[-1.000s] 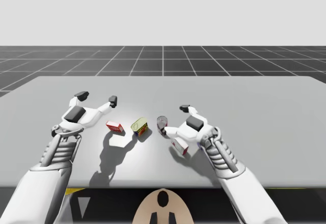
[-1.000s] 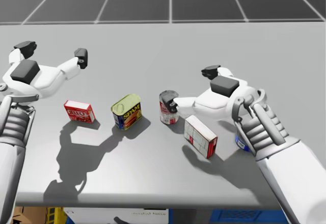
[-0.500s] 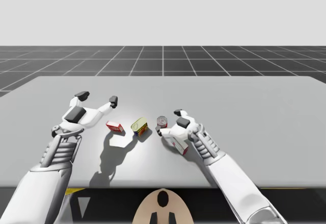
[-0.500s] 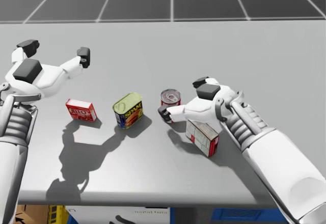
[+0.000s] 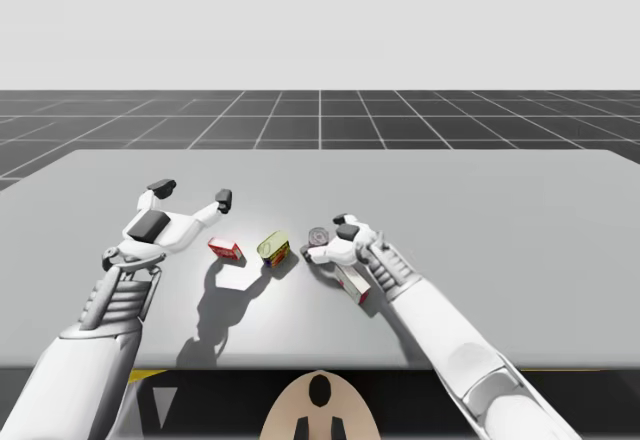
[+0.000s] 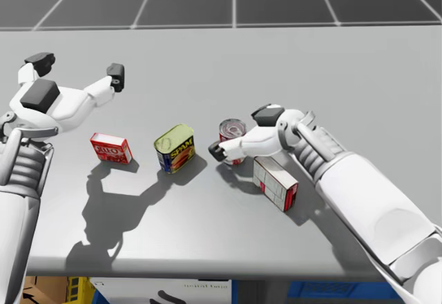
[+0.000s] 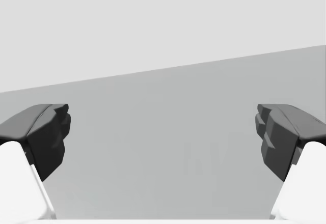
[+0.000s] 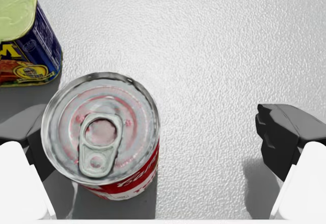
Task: Lift the red soup can off the table.
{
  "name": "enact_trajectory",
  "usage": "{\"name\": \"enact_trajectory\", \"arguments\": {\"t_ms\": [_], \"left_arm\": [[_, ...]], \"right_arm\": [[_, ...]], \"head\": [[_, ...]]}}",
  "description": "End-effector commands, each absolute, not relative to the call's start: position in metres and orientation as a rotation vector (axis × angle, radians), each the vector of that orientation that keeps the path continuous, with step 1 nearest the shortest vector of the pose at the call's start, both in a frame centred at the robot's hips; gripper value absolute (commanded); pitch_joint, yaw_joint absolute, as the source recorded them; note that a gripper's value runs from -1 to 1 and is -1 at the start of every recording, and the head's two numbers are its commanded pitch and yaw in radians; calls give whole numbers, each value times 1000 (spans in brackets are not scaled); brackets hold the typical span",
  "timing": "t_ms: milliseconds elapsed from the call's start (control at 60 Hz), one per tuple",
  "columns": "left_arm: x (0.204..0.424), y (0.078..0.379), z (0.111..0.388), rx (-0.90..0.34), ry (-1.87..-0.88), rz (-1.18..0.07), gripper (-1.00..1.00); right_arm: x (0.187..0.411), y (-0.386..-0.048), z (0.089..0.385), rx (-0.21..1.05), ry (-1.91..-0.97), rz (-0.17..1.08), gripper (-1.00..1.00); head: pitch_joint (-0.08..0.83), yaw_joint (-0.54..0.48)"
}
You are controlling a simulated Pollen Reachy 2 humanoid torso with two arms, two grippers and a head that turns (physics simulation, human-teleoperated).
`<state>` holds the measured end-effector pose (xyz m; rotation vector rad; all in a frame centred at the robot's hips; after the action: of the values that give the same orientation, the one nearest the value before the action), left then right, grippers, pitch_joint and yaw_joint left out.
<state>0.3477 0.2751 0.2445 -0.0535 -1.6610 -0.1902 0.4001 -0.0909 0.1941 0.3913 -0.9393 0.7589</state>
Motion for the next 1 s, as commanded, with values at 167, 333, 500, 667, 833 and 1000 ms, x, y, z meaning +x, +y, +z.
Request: {"name": "enact_trajectory", "arguments": {"t_ms": [167,333,500,667,833,1000], "left_arm": [[347,274,244,-47,-1662,-197,-1000],[347,272,244,-42,-1662,-200,-1000],[347,272,243,-41,-1660,-201,-1000],[347,272,242,-38,-1658,-201,-1000],[347,272,242,-37,-1658,-202,-1000],[347,273,242,-36,-1659,-199,-1000]], "right_arm": [[378,-33,182,545,-920,810,1000],[376,-37,185,552,-919,805,1000],[376,-39,186,555,-913,809,1000],[374,-41,189,555,-921,815,1000],[373,-46,201,556,-948,808,1000],[370,-52,238,565,-1032,809,1000]], "head": [[627,41],[617,41],[512,40],[375,39],[315,44],[312,45]]}}
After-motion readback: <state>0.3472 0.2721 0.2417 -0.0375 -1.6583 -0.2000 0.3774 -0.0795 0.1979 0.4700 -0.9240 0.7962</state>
